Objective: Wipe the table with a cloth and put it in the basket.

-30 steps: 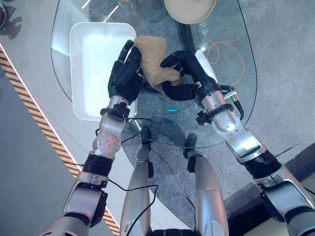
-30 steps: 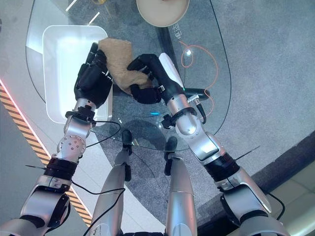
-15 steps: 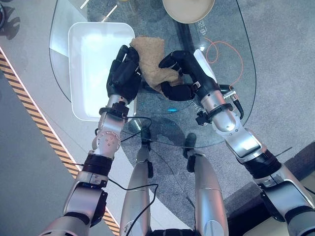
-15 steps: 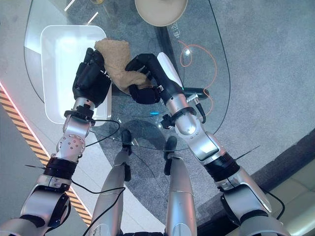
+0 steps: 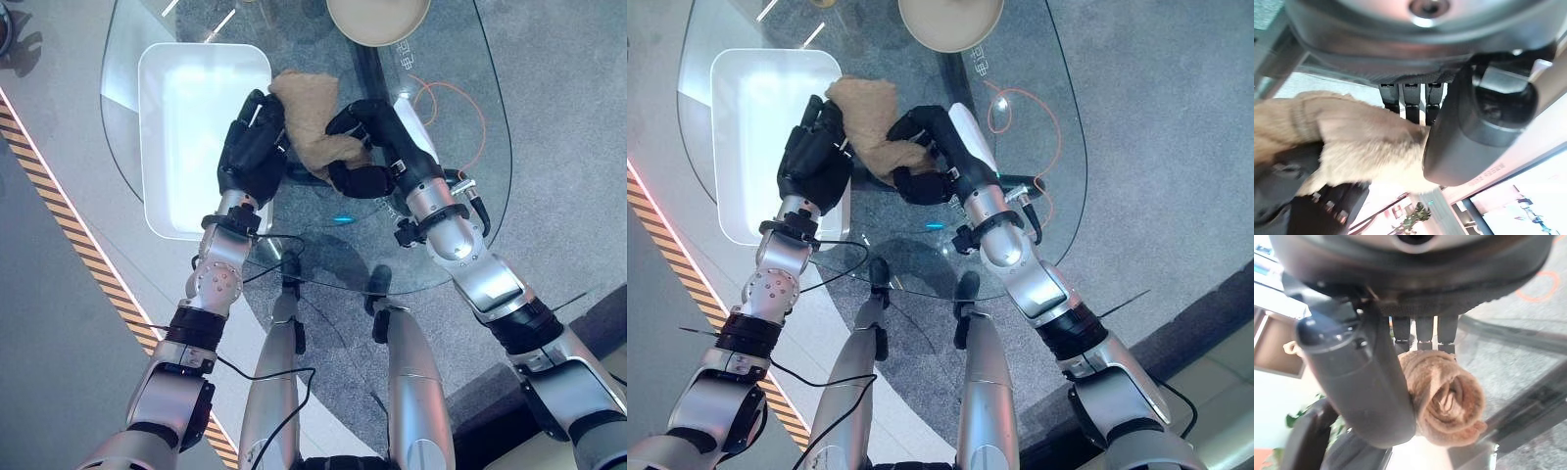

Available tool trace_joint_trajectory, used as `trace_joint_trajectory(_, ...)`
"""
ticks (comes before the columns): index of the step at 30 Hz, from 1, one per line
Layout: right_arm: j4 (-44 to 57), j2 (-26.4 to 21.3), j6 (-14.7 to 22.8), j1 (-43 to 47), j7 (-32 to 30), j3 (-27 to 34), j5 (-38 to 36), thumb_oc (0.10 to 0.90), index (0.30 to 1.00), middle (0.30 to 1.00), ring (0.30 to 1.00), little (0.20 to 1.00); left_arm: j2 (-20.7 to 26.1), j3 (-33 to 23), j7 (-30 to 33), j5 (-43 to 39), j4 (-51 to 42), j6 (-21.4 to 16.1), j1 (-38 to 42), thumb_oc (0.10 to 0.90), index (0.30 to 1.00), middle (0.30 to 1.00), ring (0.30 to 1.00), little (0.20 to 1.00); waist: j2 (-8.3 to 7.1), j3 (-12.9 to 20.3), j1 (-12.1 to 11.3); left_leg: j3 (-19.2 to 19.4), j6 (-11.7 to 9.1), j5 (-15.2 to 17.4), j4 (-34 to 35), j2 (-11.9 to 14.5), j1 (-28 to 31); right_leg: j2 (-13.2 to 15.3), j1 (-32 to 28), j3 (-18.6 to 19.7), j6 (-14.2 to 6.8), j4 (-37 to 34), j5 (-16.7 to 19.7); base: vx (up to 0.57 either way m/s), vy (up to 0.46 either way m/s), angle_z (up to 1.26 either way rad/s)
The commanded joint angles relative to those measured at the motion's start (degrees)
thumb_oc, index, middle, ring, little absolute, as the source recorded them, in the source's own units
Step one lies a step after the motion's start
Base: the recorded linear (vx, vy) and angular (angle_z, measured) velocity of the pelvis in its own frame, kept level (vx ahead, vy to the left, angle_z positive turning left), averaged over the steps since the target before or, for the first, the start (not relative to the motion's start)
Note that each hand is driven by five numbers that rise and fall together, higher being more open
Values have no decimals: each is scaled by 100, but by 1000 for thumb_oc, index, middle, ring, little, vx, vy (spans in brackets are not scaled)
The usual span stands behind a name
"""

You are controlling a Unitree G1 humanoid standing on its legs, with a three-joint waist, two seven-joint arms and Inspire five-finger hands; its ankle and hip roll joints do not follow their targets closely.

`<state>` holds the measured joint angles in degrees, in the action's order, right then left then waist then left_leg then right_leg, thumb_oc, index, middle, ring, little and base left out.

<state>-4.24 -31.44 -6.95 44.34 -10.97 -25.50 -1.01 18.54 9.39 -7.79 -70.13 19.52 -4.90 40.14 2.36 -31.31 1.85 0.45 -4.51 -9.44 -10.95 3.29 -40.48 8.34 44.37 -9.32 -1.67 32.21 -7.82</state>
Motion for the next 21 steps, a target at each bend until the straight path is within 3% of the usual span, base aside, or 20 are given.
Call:
trace_joint_trajectory(1, 646, 77, 522, 698, -50, 138, 194, 100, 300, 300, 300, 200, -59, 21, -424, 223, -862, -239, 892, 800, 900, 900, 900, 900, -112, 152, -33, 310, 198, 938, -578, -349, 95, -278, -257, 130, -338, -1063, 576, 0, 0, 0)
trace_joint_trajectory(21, 640, 79, 488, 711, 64, 124, 251, 100, 300, 300, 300, 200, -30, 59, -380, 380, -875, -109, 952, 800, 900, 900, 900, 900, -109, 152, -35, 314, 197, 933, -596, -356, 66, -274, -247, 122, -330, -1063, 575, 0, 0, 0)
